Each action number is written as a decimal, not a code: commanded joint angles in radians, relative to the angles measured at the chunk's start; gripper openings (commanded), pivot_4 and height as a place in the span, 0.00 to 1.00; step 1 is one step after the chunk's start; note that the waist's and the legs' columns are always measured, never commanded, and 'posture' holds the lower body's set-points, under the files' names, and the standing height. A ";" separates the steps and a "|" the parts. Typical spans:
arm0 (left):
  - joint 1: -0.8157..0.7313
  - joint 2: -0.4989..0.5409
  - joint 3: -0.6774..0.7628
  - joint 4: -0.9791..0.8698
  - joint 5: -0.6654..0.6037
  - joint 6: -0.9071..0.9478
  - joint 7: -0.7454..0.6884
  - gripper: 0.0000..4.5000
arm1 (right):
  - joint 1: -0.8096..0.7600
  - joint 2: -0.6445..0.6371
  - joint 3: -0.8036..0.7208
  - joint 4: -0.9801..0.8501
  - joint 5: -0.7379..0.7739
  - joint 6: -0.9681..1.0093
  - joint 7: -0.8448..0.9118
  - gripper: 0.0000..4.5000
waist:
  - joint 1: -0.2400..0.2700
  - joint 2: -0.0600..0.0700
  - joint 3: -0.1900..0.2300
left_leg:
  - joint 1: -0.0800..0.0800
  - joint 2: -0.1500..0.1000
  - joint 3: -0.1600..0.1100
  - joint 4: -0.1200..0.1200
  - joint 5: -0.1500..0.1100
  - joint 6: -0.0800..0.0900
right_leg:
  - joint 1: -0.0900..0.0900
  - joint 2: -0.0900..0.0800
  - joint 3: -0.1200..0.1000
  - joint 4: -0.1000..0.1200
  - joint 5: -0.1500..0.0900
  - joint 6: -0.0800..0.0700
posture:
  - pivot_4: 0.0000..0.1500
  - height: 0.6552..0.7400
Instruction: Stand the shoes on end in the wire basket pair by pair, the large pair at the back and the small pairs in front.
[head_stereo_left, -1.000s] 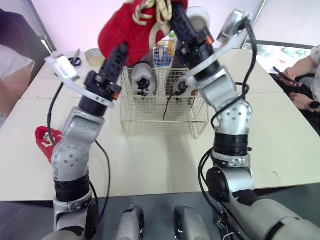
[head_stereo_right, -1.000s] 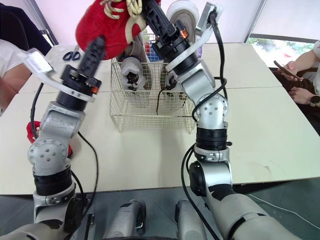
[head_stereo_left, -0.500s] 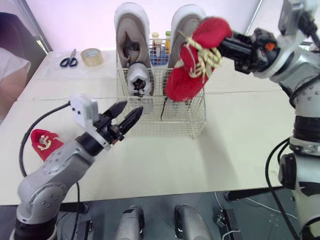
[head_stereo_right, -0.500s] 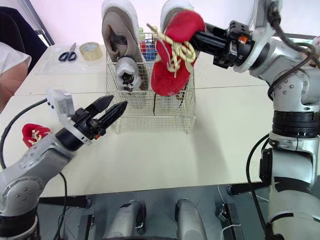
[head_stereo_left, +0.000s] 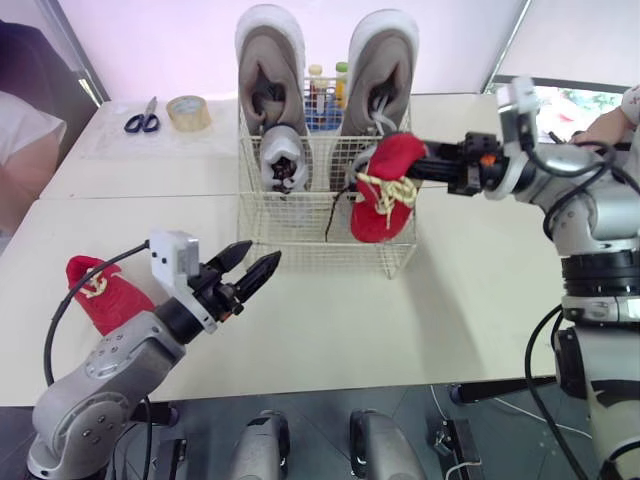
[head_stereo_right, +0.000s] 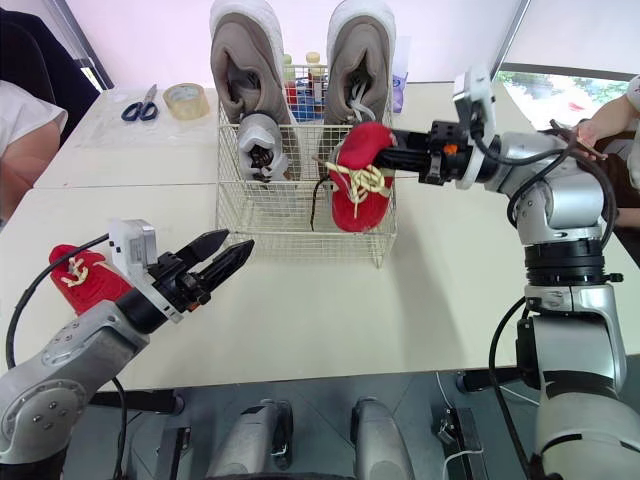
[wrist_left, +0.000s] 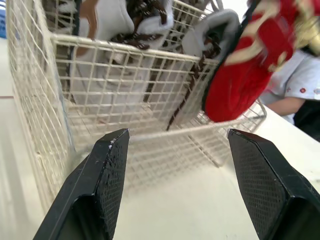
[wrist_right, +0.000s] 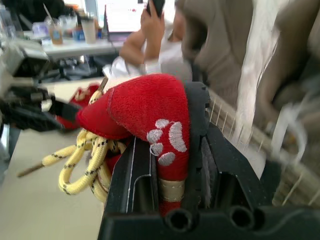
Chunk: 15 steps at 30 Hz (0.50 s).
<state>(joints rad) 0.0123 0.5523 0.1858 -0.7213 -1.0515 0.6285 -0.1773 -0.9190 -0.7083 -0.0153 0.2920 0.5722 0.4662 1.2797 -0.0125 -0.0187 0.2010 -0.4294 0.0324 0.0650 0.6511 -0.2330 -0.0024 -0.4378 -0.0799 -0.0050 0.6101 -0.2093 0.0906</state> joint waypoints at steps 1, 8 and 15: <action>0.004 0.009 0.033 -0.028 -0.021 -0.005 -0.015 0.71 | 0.011 0.023 -0.031 -0.007 0.017 0.006 0.010 0.15 | -0.001 0.000 0.000 | 0.000 0.000 0.000 0.000 0.000 0.000 | 0.000 0.000 0.000 0.000 0.000 0.000 | 1.00 1.00; 0.015 0.024 0.056 -0.021 -0.037 0.000 -0.024 0.73 | 0.045 0.052 -0.046 0.006 0.000 -0.016 0.000 0.67 | -0.001 0.000 0.000 | 0.000 0.000 0.000 -0.001 0.000 0.000 | 0.000 0.000 0.000 0.000 0.000 0.000 | 1.00 1.00; 0.018 0.070 0.132 -0.007 -0.083 0.015 -0.016 0.73 | 0.013 0.004 -0.094 -0.030 0.025 0.039 -0.008 0.99 | -0.001 0.000 0.000 | 0.000 0.000 0.000 0.001 0.000 0.000 | 0.000 0.000 0.000 0.001 0.000 0.000 | 1.00 1.00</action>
<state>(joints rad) 0.0324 0.6098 0.2696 -0.7120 -1.1034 0.6459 -0.1937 -0.8650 -0.6724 -0.0551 0.3125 0.5670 0.4943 1.2774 -0.0137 -0.0187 0.2010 -0.4289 0.0324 0.0652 0.6524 -0.2329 -0.0025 -0.4378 -0.0797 -0.0049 0.6117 -0.2092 0.0905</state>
